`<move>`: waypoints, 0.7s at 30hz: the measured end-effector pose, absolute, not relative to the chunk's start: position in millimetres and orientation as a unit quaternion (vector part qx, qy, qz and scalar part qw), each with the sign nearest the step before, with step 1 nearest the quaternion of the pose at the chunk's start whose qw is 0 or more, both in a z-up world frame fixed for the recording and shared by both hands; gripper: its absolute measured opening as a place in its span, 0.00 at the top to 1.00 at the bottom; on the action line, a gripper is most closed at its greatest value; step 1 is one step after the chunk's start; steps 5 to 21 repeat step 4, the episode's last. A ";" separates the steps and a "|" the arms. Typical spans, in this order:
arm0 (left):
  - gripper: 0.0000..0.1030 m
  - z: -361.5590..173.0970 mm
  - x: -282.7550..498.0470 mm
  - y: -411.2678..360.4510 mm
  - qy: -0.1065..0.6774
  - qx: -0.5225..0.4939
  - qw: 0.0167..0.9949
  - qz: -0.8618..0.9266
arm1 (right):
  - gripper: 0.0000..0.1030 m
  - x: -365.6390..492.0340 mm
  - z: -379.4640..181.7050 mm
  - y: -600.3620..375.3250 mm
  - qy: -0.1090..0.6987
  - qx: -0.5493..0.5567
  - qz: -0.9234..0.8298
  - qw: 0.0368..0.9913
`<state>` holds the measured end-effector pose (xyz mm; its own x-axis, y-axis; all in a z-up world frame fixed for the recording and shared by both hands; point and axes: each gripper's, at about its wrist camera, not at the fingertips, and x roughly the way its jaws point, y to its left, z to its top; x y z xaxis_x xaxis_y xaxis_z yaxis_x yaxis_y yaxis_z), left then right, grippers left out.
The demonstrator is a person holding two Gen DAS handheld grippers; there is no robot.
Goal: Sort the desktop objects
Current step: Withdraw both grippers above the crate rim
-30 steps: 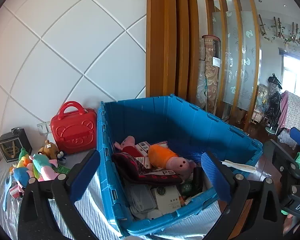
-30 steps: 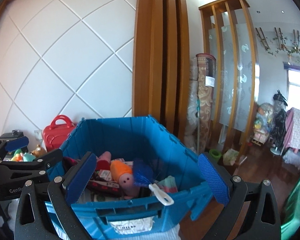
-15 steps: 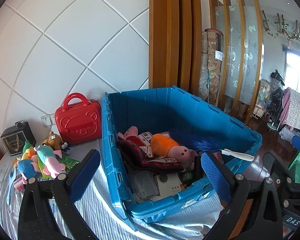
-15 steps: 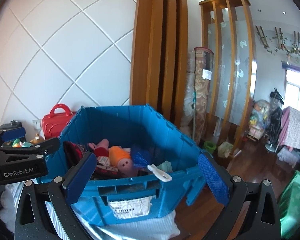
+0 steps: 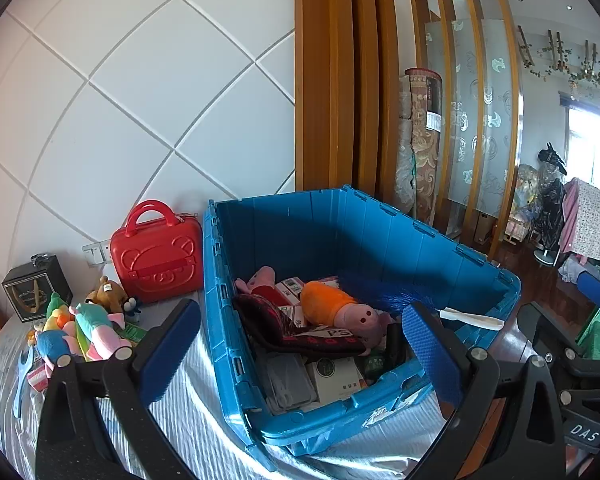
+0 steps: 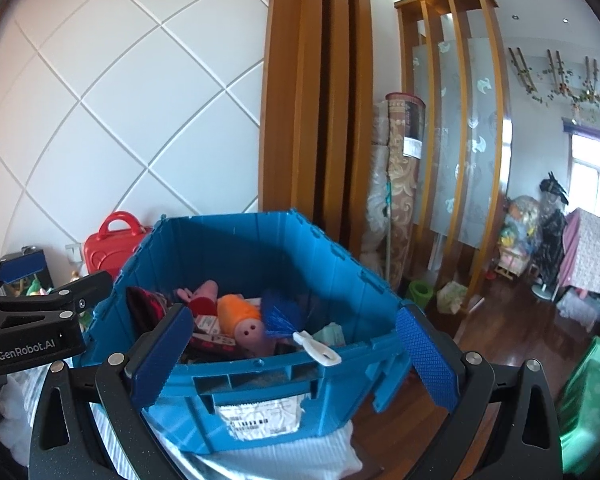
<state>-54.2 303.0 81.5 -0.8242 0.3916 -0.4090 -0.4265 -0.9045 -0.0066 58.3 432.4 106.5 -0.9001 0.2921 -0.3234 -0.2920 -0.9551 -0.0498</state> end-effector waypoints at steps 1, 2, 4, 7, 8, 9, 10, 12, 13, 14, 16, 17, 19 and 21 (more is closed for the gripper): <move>0.00 81.8 -54.2 303.3 0.043 -0.203 0.214 0.955 | 0.00 57.5 106.5 432.7 0.000 -0.166 0.975 0.149; 0.00 81.8 -54.5 303.6 0.044 -0.203 0.212 0.955 | 0.00 56.7 106.4 432.9 0.000 -0.166 0.975 0.150; 0.00 81.6 -55.2 304.1 0.042 -0.205 0.213 0.954 | 0.00 56.6 106.4 433.0 0.001 -0.167 0.975 0.150; 0.00 81.6 -55.2 304.1 0.042 -0.205 0.213 0.954 | 0.00 56.6 106.4 433.0 0.001 -0.167 0.975 0.150; 0.00 81.6 -55.2 304.1 0.042 -0.205 0.213 0.954 | 0.00 56.6 106.4 433.0 0.001 -0.167 0.975 0.150; 0.00 81.6 -55.2 304.1 0.042 -0.205 0.213 0.954 | 0.00 56.6 106.4 433.0 0.001 -0.167 0.975 0.150; 0.00 81.6 -55.2 304.1 0.042 -0.205 0.213 0.954 | 0.00 56.6 106.4 433.0 0.001 -0.167 0.975 0.150; 0.00 81.6 -55.2 304.1 0.042 -0.205 0.213 0.954 | 0.00 56.6 106.4 433.0 0.001 -0.167 0.975 0.150; 0.00 81.6 -55.2 304.1 0.042 -0.205 0.213 0.954 | 0.00 56.6 106.4 433.0 0.001 -0.167 0.975 0.150; 0.00 81.6 -55.2 304.1 0.042 -0.205 0.213 0.954 | 0.00 56.6 106.4 433.0 0.001 -0.167 0.975 0.150; 0.00 81.6 -55.2 304.1 0.042 -0.205 0.213 0.954 | 0.00 56.6 106.4 433.0 0.001 -0.167 0.975 0.150; 0.00 81.6 -55.2 304.1 0.042 -0.205 0.213 0.954 | 0.00 56.6 106.4 433.0 0.001 -0.167 0.975 0.150; 0.00 81.6 -55.2 304.1 0.042 -0.205 0.213 0.954 | 0.00 56.6 106.4 433.0 0.001 -0.167 0.975 0.150; 0.00 81.6 -55.2 304.1 0.042 -0.205 0.213 0.954 | 0.00 56.6 106.4 433.0 0.001 -0.167 0.975 0.150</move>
